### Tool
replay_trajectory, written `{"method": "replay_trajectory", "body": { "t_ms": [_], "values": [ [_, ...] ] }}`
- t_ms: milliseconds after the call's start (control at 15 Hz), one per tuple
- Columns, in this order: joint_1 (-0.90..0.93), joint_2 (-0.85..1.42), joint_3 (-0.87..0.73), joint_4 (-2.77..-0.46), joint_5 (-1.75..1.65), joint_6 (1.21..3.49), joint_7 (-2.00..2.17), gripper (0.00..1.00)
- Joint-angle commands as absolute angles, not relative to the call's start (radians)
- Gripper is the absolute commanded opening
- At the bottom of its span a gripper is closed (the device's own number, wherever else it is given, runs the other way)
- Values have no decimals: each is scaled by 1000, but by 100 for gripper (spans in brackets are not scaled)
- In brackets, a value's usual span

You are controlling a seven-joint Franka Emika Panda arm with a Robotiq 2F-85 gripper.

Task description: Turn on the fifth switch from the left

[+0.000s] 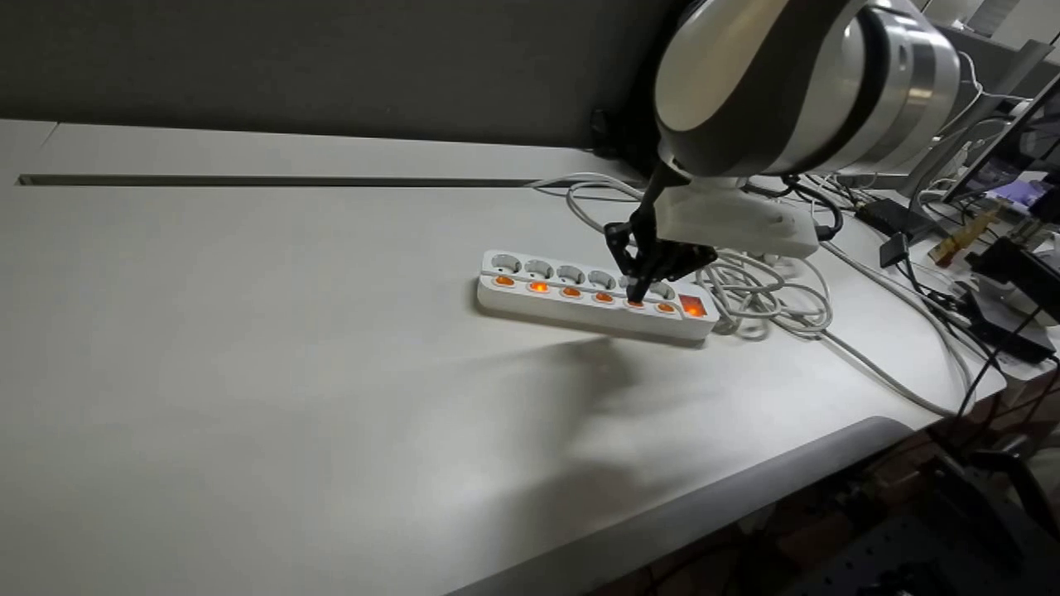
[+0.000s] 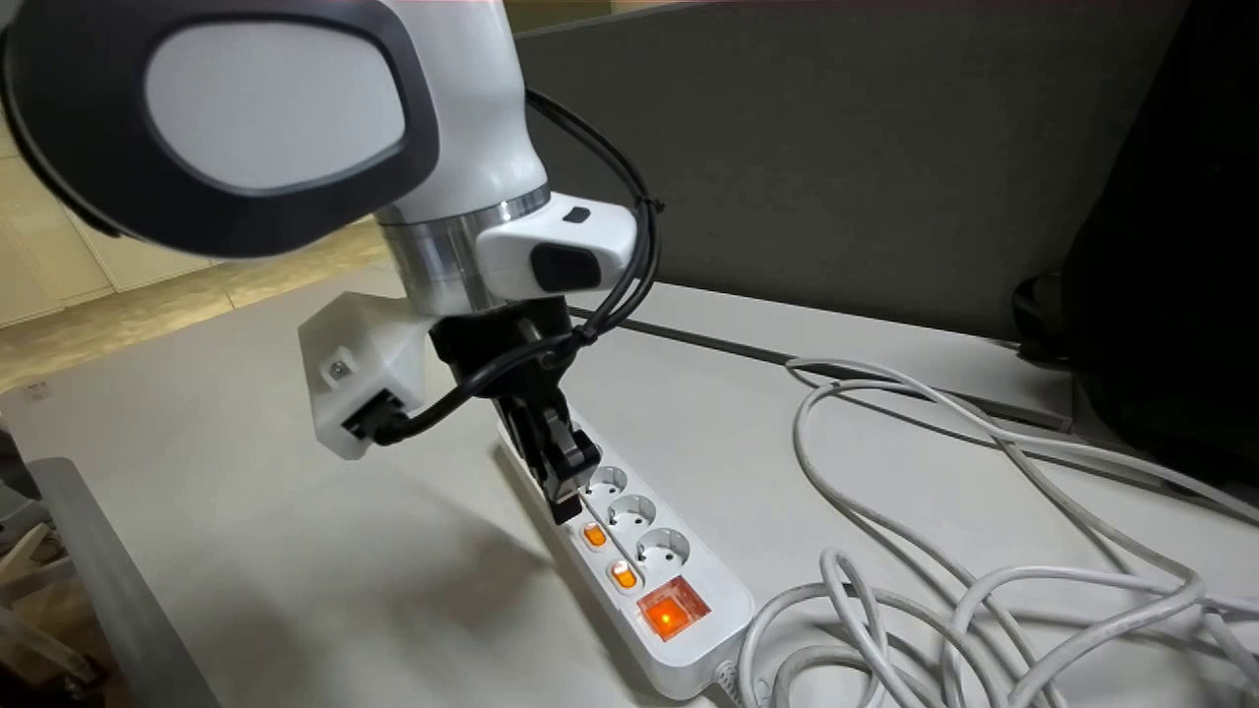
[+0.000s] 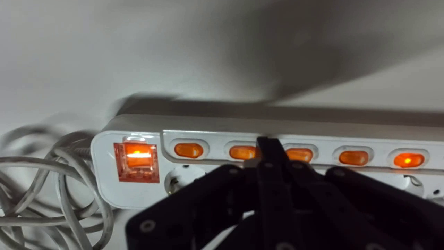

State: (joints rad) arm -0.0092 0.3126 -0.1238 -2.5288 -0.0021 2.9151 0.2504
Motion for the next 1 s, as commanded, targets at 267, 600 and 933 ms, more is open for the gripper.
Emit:
{"method": "replay_trajectory", "body": {
  "t_ms": [267, 600, 933],
  "values": [
    [-9, 347, -132, -2486, 55, 2903, 255, 0],
    [-3, 379, -144, -2469, 57, 2902, 260, 0],
    [9, 401, -164, -2457, 47, 2898, 271, 0]
  ]
}}
